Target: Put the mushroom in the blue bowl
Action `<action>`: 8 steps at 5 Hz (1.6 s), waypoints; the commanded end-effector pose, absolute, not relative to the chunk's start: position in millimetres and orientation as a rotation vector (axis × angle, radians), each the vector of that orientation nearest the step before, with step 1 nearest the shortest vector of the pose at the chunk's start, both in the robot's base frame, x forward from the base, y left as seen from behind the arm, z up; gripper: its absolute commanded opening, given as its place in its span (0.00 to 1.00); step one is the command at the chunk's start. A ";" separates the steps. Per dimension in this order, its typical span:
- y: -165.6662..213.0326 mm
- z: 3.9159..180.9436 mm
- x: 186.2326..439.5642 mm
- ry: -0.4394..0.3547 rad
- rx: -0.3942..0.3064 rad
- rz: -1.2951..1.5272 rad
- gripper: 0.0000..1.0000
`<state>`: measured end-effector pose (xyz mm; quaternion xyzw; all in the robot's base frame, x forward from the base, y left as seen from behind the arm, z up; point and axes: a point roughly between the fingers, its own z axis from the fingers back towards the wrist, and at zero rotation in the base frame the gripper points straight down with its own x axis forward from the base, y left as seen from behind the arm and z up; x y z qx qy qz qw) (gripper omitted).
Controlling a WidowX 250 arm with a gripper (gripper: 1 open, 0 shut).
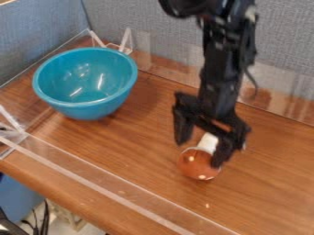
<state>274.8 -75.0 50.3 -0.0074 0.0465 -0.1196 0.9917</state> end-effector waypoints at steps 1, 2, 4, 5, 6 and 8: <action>-77.8 53.0 276.7 0.058 -0.016 -0.258 1.00; -76.1 53.1 276.9 0.047 -0.020 -0.260 0.00; -71.9 70.4 277.0 0.005 -0.031 -0.251 1.00; -70.8 74.4 277.1 -0.006 -0.034 -0.250 0.00; -69.8 78.6 276.9 -0.016 -0.035 -0.248 0.00; -69.4 83.7 274.9 -0.032 -0.041 -0.234 1.00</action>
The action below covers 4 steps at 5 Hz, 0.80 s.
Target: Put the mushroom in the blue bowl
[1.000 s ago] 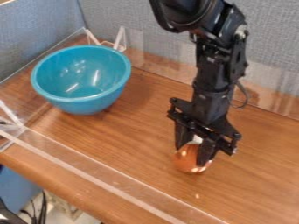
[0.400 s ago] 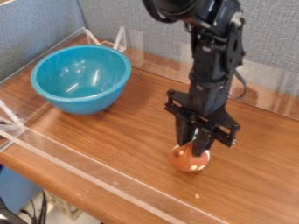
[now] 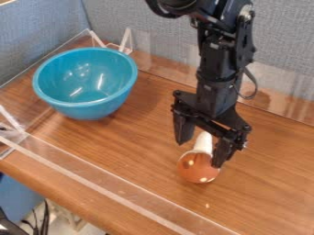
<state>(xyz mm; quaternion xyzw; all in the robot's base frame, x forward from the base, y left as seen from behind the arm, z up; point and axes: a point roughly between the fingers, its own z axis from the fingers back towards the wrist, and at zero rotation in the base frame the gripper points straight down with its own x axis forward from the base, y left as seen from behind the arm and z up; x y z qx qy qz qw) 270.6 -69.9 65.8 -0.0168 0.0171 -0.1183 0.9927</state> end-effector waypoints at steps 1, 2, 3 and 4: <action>-69.8 79.6 274.8 -0.031 -0.037 -0.234 1.00; -70.2 75.0 274.8 -0.029 -0.032 -0.235 1.00; -70.4 70.5 274.9 -0.027 -0.027 -0.235 1.00; -70.5 66.3 275.1 -0.025 -0.021 -0.235 1.00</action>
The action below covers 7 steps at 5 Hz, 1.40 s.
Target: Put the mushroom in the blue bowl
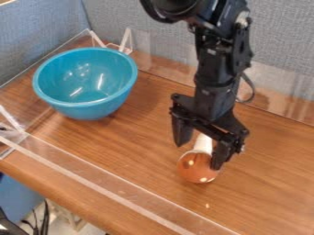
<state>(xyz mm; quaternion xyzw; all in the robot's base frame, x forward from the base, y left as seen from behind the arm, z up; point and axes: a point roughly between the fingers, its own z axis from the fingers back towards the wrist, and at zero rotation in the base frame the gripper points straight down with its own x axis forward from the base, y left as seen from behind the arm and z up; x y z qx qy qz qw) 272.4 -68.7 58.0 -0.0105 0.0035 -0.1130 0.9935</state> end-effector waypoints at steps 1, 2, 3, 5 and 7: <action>-70.4 61.7 275.5 -0.023 -0.017 -0.233 1.00; -69.7 57.1 276.7 -0.022 -0.012 -0.232 1.00; -68.9 53.2 278.2 -0.024 -0.008 -0.230 1.00; -66.3 44.9 279.9 -0.019 -0.006 -0.221 1.00; -61.4 56.3 280.6 -0.042 -0.014 -0.209 0.00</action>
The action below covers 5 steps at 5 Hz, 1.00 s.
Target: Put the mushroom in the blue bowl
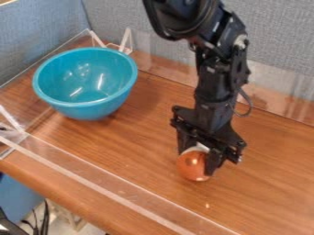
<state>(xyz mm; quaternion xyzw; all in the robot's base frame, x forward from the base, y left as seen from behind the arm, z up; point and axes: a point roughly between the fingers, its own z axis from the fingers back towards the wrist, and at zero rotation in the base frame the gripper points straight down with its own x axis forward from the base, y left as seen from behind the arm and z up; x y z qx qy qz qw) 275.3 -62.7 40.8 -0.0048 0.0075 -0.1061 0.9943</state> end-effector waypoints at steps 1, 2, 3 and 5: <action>-54.8 80.2 282.5 -0.084 -0.021 -0.194 0.00; -33.1 123.0 290.2 -0.157 -0.015 -0.144 0.00; 13.0 166.9 308.6 -0.198 0.029 -0.059 0.00; 3.7 144.2 312.3 -0.150 0.012 -0.115 0.00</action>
